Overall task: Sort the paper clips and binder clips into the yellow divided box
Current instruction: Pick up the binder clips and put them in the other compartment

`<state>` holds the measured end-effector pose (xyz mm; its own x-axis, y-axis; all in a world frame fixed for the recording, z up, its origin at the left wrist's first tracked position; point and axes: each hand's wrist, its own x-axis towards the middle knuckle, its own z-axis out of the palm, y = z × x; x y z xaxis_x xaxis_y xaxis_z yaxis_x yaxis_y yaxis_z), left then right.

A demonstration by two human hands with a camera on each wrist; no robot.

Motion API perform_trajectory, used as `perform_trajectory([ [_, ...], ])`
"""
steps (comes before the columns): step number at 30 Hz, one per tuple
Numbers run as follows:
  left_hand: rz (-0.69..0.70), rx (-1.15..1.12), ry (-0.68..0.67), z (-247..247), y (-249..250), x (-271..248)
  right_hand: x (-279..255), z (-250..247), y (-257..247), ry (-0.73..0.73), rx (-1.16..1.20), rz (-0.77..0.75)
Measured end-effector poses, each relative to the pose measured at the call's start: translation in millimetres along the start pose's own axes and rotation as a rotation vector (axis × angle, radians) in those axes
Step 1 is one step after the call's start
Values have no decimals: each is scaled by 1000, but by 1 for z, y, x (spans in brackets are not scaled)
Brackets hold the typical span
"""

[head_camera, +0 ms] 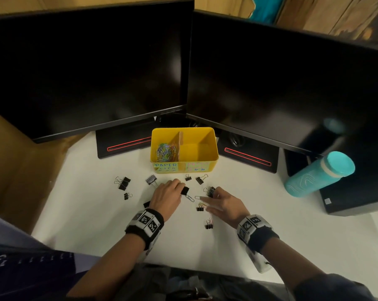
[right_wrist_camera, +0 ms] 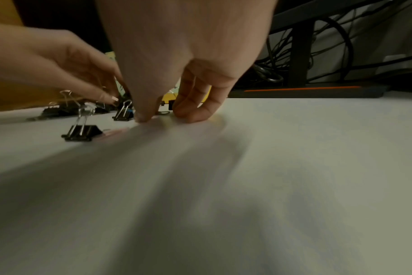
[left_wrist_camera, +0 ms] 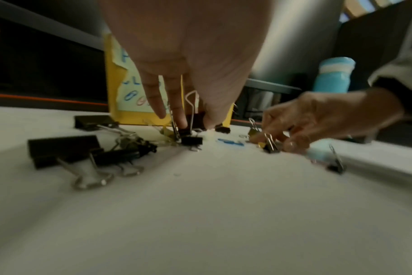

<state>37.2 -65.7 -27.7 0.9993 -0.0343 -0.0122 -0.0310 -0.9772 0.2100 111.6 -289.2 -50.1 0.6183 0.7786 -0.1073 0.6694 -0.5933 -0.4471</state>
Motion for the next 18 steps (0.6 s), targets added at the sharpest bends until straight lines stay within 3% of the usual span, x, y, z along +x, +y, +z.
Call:
perform_trajectory([
  [2,-94,-45,53,0,-2,-3,-1,-2,1,13,9,-27],
  [6,-216,77,95,-3,0,-5,-1,-5,5,92,122,63],
  [12,92,251,-59,7,20,-4,2,0,0,28,89,4],
  [15,50,260,-67,10,18,-10,-8,-3,4,-21,103,-21],
  [18,-17,113,39,14,11,-15,-25,-7,10,-139,140,-73],
])
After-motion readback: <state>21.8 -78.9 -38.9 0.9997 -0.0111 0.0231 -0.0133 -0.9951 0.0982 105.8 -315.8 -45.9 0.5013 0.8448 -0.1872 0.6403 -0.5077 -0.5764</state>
